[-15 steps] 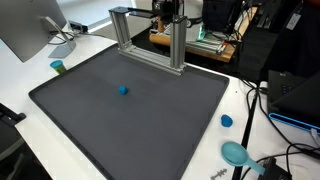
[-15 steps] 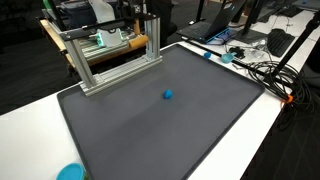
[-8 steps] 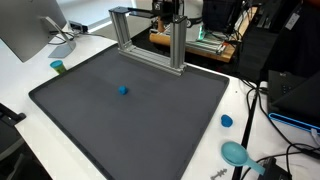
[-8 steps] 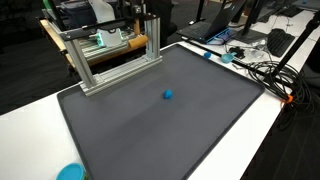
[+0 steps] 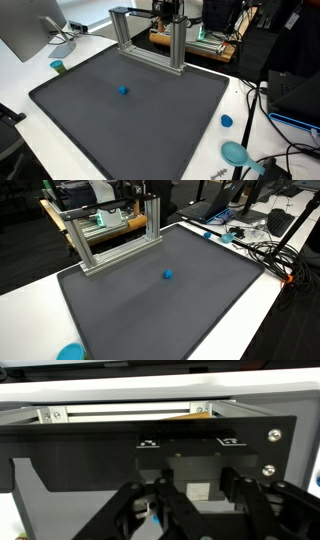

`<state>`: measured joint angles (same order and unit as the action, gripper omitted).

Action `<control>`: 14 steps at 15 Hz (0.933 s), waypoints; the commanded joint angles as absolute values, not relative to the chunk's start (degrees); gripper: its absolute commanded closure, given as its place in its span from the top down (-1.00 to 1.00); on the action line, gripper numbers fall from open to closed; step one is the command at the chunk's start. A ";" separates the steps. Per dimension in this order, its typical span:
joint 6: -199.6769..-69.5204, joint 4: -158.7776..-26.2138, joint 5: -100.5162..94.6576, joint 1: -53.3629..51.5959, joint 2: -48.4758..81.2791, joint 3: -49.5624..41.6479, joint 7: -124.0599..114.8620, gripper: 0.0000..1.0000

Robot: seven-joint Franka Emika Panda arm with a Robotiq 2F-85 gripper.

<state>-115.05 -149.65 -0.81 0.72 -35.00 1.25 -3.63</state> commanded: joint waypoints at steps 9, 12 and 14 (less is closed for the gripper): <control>-116.59 -146.57 0.93 1.15 -34.57 -0.61 -3.79 -0.57; -114.69 -147.15 3.08 -0.12 -35.19 -1.74 -1.80 -0.57; -113.86 -147.58 3.94 -0.34 -35.23 -1.69 -1.52 -0.57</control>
